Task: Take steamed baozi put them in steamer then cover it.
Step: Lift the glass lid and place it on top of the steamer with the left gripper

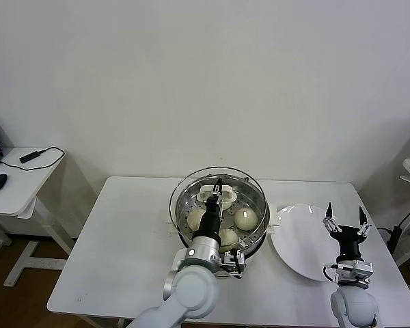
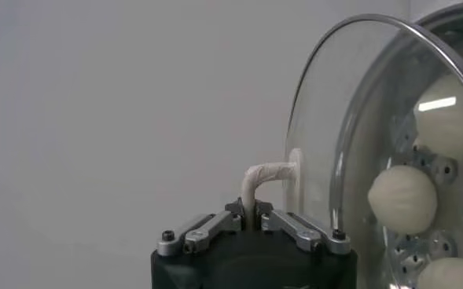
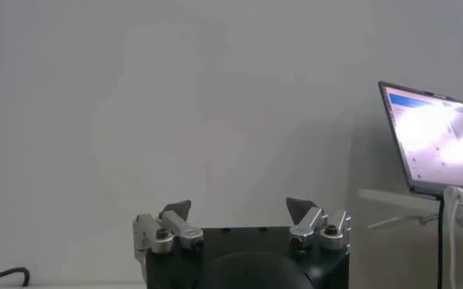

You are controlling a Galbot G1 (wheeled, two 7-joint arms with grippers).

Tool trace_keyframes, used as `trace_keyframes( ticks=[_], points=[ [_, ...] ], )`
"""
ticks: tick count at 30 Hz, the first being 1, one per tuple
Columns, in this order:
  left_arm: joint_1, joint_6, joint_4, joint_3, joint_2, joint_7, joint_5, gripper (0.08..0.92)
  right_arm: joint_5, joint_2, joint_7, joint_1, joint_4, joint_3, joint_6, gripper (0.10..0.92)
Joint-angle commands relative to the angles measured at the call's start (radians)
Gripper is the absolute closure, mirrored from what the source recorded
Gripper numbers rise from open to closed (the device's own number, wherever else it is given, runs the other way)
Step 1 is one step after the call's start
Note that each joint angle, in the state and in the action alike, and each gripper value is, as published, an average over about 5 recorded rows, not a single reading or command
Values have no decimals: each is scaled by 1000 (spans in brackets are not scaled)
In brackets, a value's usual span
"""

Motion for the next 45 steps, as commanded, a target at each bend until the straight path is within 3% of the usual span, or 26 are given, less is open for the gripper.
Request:
trace_keyframes(
  ticks=[1,45],
  points=[
    [-29,32,85,33,-53,48,80,813,-2,3,-1,0,-2,2,-1,203],
    [-7,-18,169,19,-89,5,125,813,-8,10,-4,9,-19,4,3,203]
  ],
)
